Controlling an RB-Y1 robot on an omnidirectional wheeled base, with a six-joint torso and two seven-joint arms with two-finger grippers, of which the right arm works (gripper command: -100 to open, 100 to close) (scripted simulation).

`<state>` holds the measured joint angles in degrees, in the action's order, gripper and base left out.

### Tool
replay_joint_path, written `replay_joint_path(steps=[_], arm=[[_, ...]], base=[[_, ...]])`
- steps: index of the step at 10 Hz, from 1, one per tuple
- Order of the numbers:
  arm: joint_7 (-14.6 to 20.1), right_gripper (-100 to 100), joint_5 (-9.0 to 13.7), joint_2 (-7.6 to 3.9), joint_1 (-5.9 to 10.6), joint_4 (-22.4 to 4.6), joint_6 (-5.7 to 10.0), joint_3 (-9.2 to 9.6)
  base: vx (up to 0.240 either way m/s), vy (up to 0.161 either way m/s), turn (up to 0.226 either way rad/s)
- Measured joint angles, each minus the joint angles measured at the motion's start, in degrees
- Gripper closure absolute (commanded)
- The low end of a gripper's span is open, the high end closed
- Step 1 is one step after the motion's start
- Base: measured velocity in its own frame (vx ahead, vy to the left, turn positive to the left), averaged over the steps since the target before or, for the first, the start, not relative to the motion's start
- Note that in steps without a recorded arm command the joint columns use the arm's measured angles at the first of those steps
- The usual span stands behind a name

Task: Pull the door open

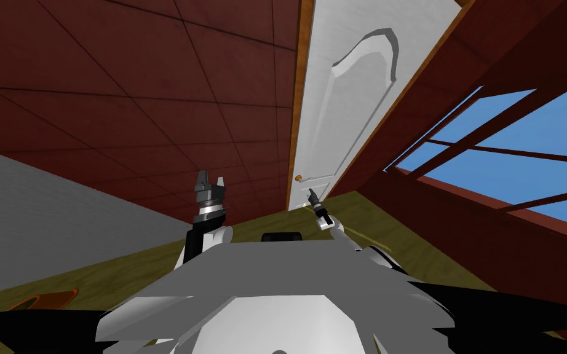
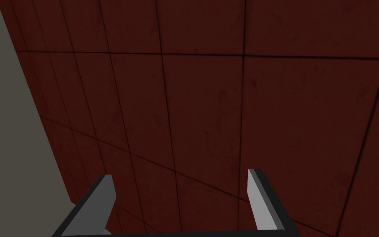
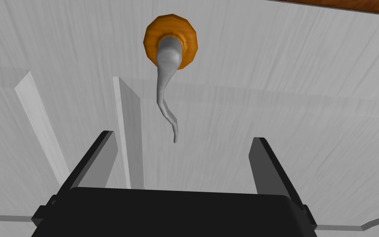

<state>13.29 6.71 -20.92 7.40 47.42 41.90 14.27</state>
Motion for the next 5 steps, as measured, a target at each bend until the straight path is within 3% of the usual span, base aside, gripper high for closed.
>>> replay_joint_path(steps=[2,5], arm=[[0.5,-100,0.1,-0.39,1.24,-2.9,0.84,0.32],[1.3,-100,0.2,-1.18,2.66,-6.2,1.63,0.76]], base=[[0.058,-0.085,0.145],[0.041,-0.051,0.06]])
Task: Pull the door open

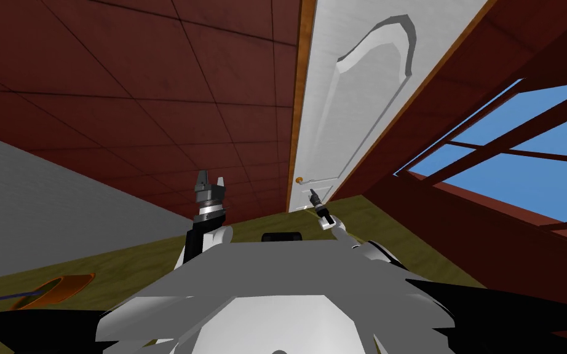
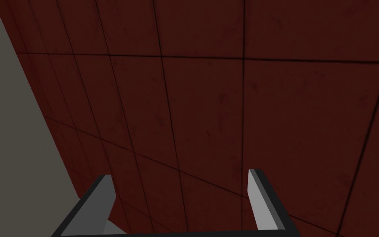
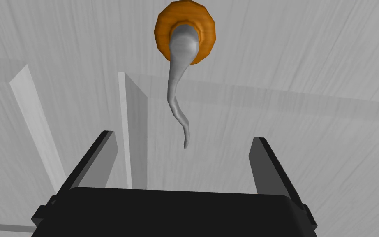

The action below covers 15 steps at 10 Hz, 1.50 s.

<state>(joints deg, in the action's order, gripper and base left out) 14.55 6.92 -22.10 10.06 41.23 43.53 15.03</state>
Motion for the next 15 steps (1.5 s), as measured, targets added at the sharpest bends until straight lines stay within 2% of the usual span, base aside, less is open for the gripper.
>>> replay_joint_path(steps=[1,3,4,5,6,7,9,12,13,15], arm=[[0.0,-100,0.0,-0.03,0.05,-0.1,0.05,0.01],[0.4,-100,-0.4,-0.21,0.77,-2.2,0.54,-1.91],[0.3,-100,-0.6,0.05,0.8,-3.0,0.91,-2.95],[0.1,-100,-0.8,0.22,0.58,-3.4,1.08,-4.08],[0.2,-100,-1.0,-0.19,0.04,-2.8,0.68,-5.26],[0.4,-100,-1.2,-0.24,0.19,-3.7,0.86,-6.51],[0.3,-100,-1.7,-0.33,-0.4,-4.0,0.76,-9.24],[0.4,-100,-2.4,-0.32,0.05,-6.7,1.48,-13.31],[0.5,-100,-2.5,-0.55,-0.87,-5.6,0.94,-14.61],[0.5,-100,-2.8,-0.48,-0.33,-7.4,1.55,-15.95]], base=[[0.03,0.001,0.268],[0.045,0.006,0.187],[0.039,0.012,0.185],[0.045,0.005,0.209],[0.05,-0.002,0.204],[0.052,-0.001,0.196],[0.049,0.0,0.213],[0.057,-0.012,0.2],[0.039,-0.018,0.084],[0.032,-0.018,0.223]])
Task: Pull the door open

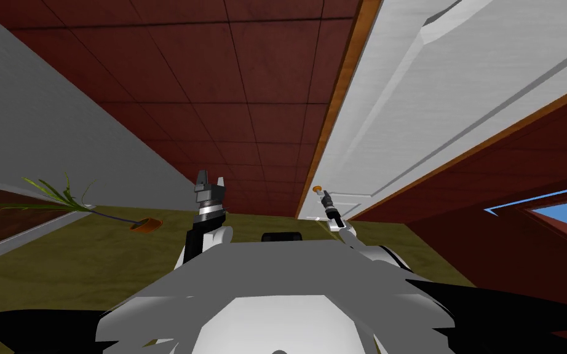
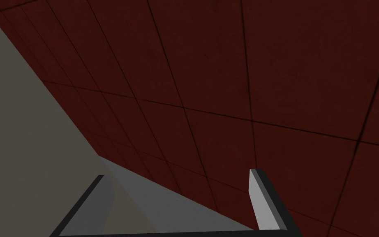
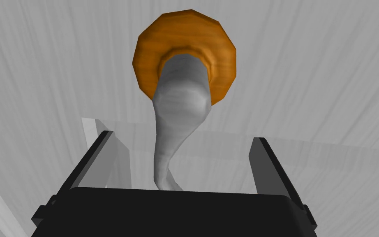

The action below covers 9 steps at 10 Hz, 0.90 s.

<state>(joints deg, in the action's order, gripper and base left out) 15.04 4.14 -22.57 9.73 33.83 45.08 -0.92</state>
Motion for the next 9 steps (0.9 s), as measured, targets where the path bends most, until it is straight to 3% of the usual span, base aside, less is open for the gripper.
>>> replay_joint_path(steps=[1,3,4,9], arm=[[0.0,-100,-0.2,-0.03,-0.56,0.5,-0.37,-1.43],[0.1,-100,-0.4,-0.13,0.3,-1.8,0.49,-2.67],[0.1,100,-0.5,-0.13,0.33,-2.0,0.65,-2.74],[0.2,100,-0.4,-0.09,0.2,-1.9,0.35,-2.68]], base=[[0.044,-0.037,0.116],[0.024,-0.016,0.033],[-0.001,0.0,-0.013],[-0.002,0.001,-0.002]])
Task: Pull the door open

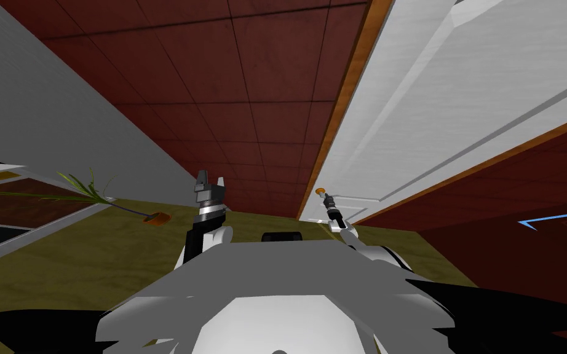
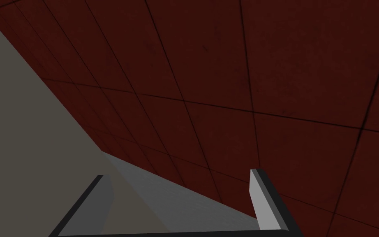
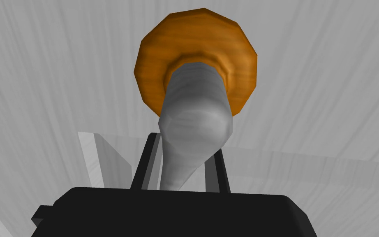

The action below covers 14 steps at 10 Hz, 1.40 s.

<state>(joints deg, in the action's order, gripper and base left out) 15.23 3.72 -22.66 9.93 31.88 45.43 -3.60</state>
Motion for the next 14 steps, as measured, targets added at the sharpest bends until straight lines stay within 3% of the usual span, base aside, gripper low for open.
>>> replay_joint_path(steps=[4,8,11,14], arm=[[1.5,100,-0.6,-1.17,-0.71,0.7,0.82,1.06],[4.5,100,-2.0,-2.77,-1.6,-0.4,3.63,3.71],[6.1,100,-2.7,-3.58,-3.44,1.7,3.7,4.94],[7.8,100,-3.2,-5.11,-4.9,2.2,5.79,6.01]], base=[[-0.157,-0.049,0.093],[-0.213,-0.072,0.095],[-0.121,-0.043,0.079],[-0.169,-0.071,0.094]])
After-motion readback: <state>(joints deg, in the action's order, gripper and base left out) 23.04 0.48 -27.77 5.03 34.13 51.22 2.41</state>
